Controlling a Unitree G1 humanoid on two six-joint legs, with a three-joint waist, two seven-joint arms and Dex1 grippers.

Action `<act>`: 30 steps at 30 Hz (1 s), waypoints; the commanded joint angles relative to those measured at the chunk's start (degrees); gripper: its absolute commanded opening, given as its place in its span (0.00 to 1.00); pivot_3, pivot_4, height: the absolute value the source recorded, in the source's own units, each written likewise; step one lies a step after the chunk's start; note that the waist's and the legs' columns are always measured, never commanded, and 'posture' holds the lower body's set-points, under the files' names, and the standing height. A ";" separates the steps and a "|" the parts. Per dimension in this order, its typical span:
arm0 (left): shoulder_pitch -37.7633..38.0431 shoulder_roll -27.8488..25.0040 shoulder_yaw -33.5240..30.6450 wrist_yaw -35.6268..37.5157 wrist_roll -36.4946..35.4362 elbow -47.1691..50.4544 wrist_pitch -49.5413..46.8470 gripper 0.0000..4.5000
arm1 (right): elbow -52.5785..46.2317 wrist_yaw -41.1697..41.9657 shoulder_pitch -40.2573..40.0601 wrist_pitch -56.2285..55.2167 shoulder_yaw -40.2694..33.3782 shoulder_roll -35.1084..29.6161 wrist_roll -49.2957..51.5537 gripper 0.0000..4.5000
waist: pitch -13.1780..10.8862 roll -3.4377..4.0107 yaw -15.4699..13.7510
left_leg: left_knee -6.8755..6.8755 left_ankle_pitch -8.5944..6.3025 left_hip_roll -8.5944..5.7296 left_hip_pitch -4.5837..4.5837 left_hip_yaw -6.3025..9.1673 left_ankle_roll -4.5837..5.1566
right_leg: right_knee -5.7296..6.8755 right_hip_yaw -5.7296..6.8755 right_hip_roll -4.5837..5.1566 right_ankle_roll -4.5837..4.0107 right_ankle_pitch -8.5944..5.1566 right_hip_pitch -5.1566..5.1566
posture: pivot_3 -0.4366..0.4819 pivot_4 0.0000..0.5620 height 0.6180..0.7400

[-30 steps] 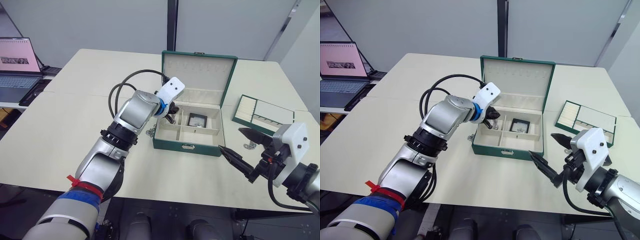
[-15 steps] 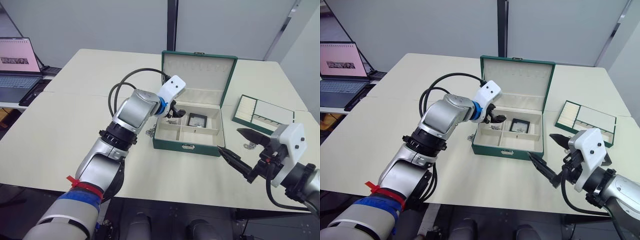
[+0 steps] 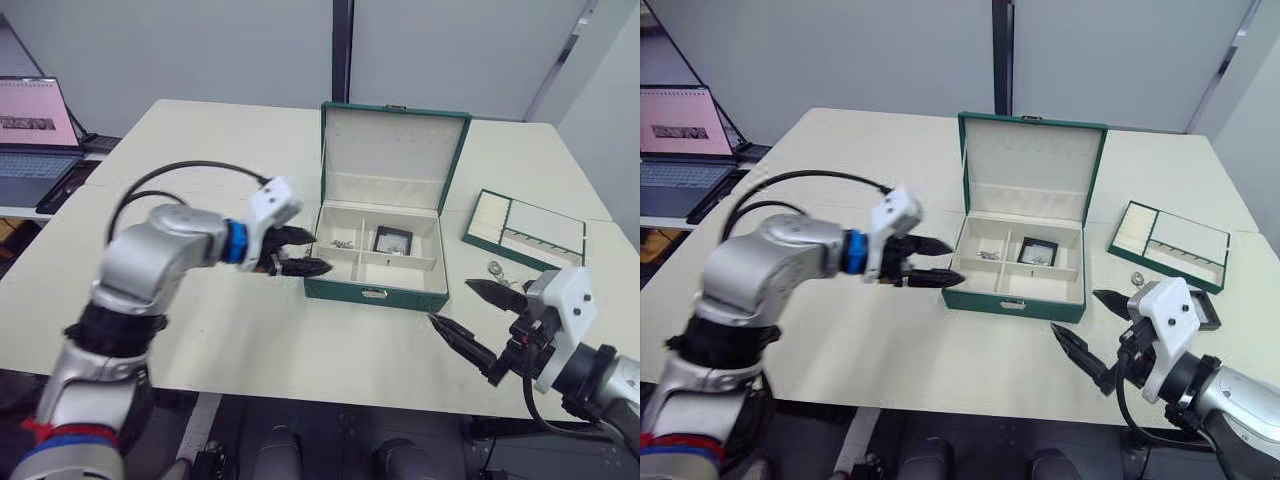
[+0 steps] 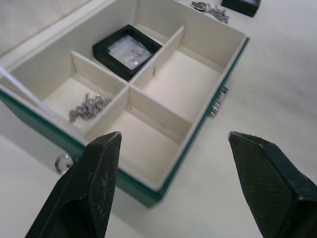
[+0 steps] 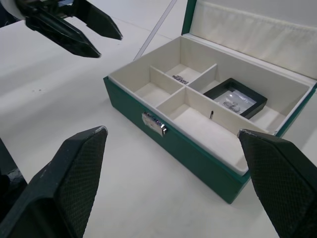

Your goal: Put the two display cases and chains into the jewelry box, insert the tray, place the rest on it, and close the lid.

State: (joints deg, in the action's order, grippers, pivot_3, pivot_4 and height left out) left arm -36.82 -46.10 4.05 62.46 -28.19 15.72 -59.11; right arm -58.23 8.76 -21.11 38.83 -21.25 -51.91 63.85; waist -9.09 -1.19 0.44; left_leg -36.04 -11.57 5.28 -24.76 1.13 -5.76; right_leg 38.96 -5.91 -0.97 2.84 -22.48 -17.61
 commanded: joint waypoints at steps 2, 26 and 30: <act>12.58 -7.63 -8.32 5.20 -3.65 7.10 5.08 0.98 | -1.77 2.66 -6.26 -5.05 3.80 0.63 -6.32 1.00 | 0.00 0.01 -0.04 | 0.03 -0.03 0.02 0.00 0.00 0.05 | -0.02 0.00 0.00 0.00 0.00 -0.03 | 0.48 0.27 1.00; 34.90 -6.83 -21.92 4.01 -3.48 2.49 29.07 0.99 | -1.77 10.14 -11.73 -7.74 9.05 7.71 -21.91 1.00 | 0.04 0.00 -0.04 | 0.08 -0.12 0.07 0.05 0.04 0.20 | 0.04 0.08 -0.02 -0.02 -0.01 -0.15 | 0.48 0.27 1.00; 34.49 -6.76 -21.27 3.57 -4.02 2.76 28.87 0.99 | -1.77 10.85 -11.16 -7.57 8.40 7.27 -21.45 1.00 | 0.04 0.00 -0.04 | 0.08 -0.12 0.07 0.05 0.03 0.20 | 0.04 0.08 -0.02 -0.02 -0.01 -0.10 | 0.48 0.27 1.00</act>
State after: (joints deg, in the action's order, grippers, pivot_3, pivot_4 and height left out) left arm -1.60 -52.83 -16.83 66.42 -31.19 17.24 -30.42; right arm -58.32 18.96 -32.58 32.33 -11.90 -44.54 41.71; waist -9.04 -1.19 0.40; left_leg -35.96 -11.70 5.35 -24.72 1.16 -5.56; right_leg 39.00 -5.83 -0.99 2.82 -22.50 -17.72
